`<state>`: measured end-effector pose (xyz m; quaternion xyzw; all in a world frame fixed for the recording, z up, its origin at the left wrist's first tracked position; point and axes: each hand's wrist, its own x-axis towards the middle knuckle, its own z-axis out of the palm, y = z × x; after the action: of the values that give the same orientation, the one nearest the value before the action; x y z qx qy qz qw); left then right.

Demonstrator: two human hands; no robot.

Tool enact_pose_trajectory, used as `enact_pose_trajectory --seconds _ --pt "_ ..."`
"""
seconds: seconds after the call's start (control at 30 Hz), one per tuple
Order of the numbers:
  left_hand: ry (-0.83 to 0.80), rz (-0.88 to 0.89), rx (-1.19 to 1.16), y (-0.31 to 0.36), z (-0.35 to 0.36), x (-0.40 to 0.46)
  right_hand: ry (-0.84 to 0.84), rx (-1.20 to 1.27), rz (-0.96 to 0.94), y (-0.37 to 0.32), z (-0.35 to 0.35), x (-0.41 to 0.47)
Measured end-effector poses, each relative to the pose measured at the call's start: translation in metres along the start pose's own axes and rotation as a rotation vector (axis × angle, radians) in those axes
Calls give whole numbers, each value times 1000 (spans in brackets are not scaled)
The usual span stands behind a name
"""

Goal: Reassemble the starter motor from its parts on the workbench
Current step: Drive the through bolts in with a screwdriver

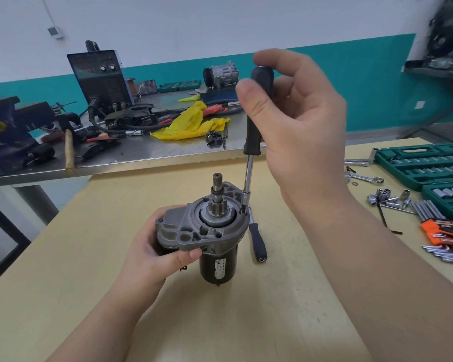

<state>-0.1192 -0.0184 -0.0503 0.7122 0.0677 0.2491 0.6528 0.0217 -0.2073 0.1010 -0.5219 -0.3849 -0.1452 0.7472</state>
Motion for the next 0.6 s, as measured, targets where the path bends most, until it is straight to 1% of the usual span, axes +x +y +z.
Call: enact_pose_trajectory --seconds 0.17,0.47,0.6 --pt "-8 14 -7 -1 -1 1 -93 250 177 -5 -3 -2" --pt "1 13 2 -1 -1 1 -134 432 324 -6 -2 1" --pt "4 9 12 0 0 1 -125 434 329 -1 -2 4"
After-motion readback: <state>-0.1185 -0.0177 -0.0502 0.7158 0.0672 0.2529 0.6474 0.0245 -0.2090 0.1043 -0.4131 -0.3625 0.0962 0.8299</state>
